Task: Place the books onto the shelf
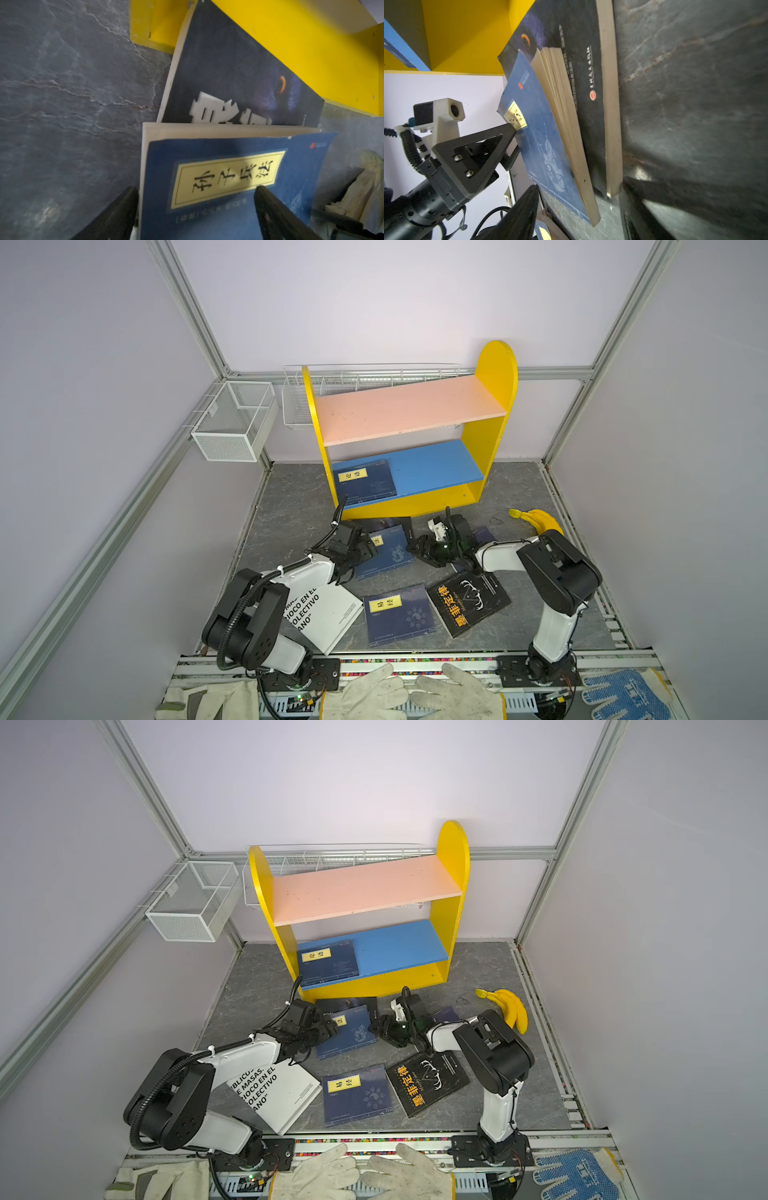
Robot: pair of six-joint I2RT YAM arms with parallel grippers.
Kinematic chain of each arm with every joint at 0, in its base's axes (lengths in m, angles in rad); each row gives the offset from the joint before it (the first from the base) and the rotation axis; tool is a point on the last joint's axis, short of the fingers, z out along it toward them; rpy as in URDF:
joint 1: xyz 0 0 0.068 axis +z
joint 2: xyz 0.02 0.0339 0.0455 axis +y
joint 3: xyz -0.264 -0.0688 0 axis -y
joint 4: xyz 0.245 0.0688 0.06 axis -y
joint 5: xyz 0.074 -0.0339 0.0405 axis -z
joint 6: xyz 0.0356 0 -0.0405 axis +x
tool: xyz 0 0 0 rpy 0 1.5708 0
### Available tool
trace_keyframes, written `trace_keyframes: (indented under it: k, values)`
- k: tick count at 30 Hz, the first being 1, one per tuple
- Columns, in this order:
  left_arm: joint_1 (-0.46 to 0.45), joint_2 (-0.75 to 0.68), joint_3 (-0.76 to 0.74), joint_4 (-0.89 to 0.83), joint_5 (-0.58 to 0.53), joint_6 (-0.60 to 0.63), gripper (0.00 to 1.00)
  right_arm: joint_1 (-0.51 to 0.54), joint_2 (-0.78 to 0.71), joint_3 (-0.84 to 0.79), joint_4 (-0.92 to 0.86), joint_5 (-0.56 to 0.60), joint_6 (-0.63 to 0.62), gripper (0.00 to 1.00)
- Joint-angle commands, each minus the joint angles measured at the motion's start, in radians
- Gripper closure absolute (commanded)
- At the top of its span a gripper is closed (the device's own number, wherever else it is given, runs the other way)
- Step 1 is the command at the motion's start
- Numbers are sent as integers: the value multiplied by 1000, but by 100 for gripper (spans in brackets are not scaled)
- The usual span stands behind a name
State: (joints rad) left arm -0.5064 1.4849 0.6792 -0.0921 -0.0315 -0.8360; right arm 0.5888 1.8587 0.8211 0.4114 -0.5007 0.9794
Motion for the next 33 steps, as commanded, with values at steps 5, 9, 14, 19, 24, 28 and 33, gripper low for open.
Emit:
trace_keyframes:
  k: [5, 9, 14, 19, 24, 28, 33]
  values:
    - [-95, -12, 107, 63, 203, -36, 12, 47, -5, 19, -57, -115, -45, 36]
    - [-95, -34, 140, -154, 42, 4, 7, 34, -23, 19, -139, -71, -85, 36]
    - [-95, -57, 139, -278, -42, 20, 3, 31, -52, 39, -244, -36, -150, 35]
    - [-95, -76, 102, -256, 17, -10, 3, 31, -63, 50, -295, -32, -181, 35]
    - [-95, -86, 76, -294, -21, -17, 2, 31, -76, 52, -332, -5, -206, 35]
    - [-95, -79, 84, -342, -54, -5, 1, 32, -90, 82, -377, 21, -235, 35]
    - [-95, -73, 91, -359, -50, -6, 0, 31, -99, 97, -399, 34, -255, 35]
